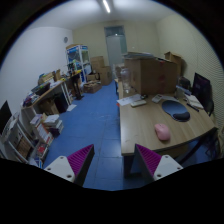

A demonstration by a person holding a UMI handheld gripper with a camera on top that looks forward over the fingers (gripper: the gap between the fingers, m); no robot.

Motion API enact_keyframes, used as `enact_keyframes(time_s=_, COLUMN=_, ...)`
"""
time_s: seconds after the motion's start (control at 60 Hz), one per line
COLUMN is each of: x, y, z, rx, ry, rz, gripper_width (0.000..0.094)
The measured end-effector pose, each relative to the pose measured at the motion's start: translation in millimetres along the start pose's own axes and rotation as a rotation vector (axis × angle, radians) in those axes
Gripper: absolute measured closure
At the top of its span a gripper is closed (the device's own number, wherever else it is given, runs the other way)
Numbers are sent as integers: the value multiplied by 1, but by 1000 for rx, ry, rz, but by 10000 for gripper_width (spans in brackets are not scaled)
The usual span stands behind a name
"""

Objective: Arrange mouse

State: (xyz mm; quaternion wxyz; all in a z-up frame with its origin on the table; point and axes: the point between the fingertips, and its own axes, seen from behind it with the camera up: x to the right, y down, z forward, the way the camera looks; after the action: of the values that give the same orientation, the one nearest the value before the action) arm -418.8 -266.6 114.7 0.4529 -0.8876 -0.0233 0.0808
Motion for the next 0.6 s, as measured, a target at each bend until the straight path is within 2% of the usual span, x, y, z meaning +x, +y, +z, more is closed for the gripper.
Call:
enact_keyframes(time_s=0.233, x=78, y=-13, z=-5, rx=-2, ry=76, rz=23, gripper_width=112)
enact_keyframes(time_s=0.467, x=206, y=0, z=54, rx=-4, ry=184, rz=25, gripper_width=107)
enact_keyframes(time_s=0.6, x=250, y=-4, z=105, rx=5, ry=187, rz=-12, gripper_width=111)
